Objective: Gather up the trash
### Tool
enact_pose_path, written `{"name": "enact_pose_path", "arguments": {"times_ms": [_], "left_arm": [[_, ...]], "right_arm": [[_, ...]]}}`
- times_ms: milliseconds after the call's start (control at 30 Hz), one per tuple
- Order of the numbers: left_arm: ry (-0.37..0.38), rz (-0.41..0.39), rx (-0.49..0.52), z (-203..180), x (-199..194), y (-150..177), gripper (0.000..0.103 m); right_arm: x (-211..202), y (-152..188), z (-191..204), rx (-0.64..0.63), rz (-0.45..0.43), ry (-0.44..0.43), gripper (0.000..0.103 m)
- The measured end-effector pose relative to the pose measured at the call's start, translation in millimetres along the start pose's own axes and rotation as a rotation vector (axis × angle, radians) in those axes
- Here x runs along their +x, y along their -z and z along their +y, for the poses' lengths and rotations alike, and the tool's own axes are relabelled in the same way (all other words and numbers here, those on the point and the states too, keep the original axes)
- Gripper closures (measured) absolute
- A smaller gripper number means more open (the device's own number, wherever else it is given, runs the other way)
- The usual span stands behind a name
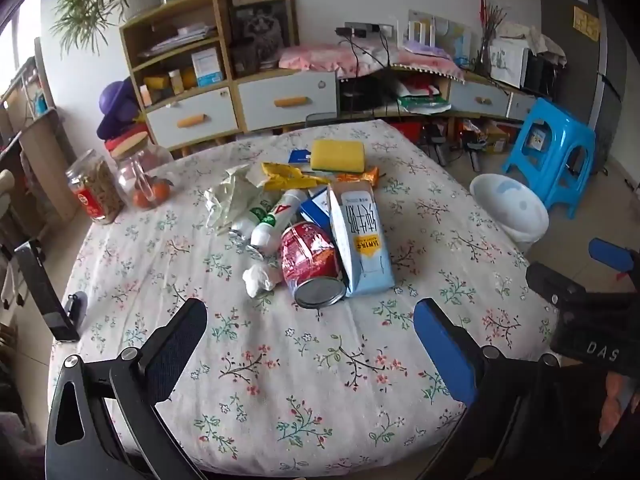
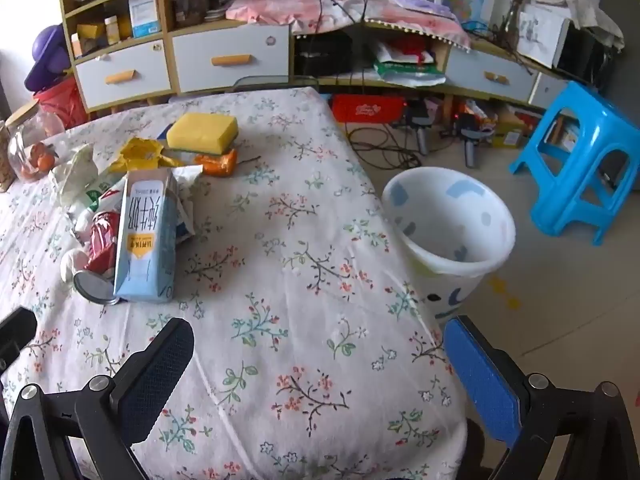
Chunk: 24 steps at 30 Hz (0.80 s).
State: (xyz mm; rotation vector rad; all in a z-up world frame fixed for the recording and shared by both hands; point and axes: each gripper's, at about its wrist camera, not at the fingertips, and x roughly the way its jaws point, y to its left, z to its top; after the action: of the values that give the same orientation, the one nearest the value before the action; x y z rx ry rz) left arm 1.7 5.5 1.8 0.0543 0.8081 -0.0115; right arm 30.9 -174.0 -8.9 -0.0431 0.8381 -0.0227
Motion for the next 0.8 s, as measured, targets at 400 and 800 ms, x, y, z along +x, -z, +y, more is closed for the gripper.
{"name": "enact_pose_path", "arguments": {"times_ms": [400,800], "left_arm": [[0.033,0.0,-0.036,4.5,-1.4,-1.1,0.0],[0.037,-0.005,-0.062,10.1,0.1,-3.1,0.0]], "right_arm": [[0.8,3.0,-1.2,-0.004,0.0,0.02,0.0],[2.3,2.3,-0.6,-0.006,0.002,0.027,0.0]]}}
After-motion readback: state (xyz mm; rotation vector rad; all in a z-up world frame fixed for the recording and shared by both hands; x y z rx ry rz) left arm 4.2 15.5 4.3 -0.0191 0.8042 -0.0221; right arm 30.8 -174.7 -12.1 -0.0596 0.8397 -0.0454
